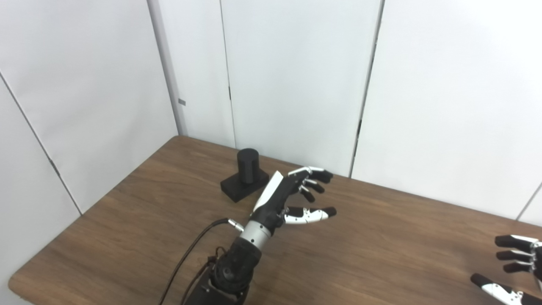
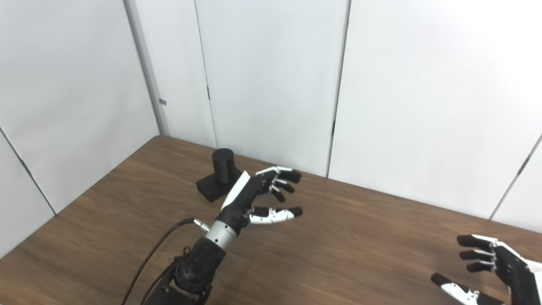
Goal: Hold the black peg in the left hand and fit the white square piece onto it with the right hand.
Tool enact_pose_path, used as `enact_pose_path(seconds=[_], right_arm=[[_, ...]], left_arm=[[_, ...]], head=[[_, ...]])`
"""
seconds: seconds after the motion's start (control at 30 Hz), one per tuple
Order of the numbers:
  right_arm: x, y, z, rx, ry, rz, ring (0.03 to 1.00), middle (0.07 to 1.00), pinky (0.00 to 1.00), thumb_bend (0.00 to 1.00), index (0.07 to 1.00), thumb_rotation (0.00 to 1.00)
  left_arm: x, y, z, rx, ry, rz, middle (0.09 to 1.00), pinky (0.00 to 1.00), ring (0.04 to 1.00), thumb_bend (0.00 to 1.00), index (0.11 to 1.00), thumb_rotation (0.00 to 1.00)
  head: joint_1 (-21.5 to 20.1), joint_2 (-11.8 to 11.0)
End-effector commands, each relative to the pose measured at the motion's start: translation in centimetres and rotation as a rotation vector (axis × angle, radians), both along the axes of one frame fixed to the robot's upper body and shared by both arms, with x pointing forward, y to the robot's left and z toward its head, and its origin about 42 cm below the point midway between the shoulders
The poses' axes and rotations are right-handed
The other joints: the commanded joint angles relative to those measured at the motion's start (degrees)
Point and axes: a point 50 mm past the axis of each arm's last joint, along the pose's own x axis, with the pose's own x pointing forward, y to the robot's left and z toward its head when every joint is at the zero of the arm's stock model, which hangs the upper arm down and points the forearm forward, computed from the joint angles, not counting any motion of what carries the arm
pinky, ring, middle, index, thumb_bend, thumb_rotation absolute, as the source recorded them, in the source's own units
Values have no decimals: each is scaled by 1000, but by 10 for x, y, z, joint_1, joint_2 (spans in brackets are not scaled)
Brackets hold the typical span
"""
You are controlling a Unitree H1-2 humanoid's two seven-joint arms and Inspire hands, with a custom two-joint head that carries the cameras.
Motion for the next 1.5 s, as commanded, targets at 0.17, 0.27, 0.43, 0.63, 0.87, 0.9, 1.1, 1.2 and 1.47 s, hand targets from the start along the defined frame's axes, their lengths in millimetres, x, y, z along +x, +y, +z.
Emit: enact_pose_path(seconds=[0.17,0.27,0.43,0.63,0.87,0.9,1.1,1.2,1.47], right_arm=[[3,1,26,-22,-87,-3,602,670,507,608,614,0],[2,1,28,-22,-91,-8,596,667,503,606,613,0],[2,-1,29,-18,-95,-6,586,659,492,606,609,0],[2,-1,30,-20,-106,1,580,651,483,600,600,0],[2,-3,31,-64,-96,-8,598,659,495,613,609,0],[3,-3,30,-68,-96,-7,595,657,491,617,610,0],[2,-2,32,-61,-98,-8,593,654,483,621,608,0],[1,-1,33,-58,-100,-8,594,653,485,619,607,0],[1,1,33,-52,-105,4,589,650,473,610,605,0]], left_arm=[[10,20,47,-6,-133,112,788,566,724,775,760,134],[11,31,57,25,-152,160,790,592,731,754,763,113],[16,49,69,68,-177,218,786,593,733,757,760,103],[20,69,74,144,-173,304,770,680,787,780,799,184],[23,91,82,267,-128,440,857,795,872,832,840,287],[24,93,84,284,-122,460,868,792,881,841,847,300],[27,105,87,320,-105,525,924,804,938,867,875,292],[27,110,88,368,-82,558,964,853,990,883,898,291],[31,120,86,524,-23,657,969,910,997,968,883,349]], head=[[6,2],[9,3],[12,4],[14,5],[16,7],[16,7],[16,9],[16,9],[15,14]])
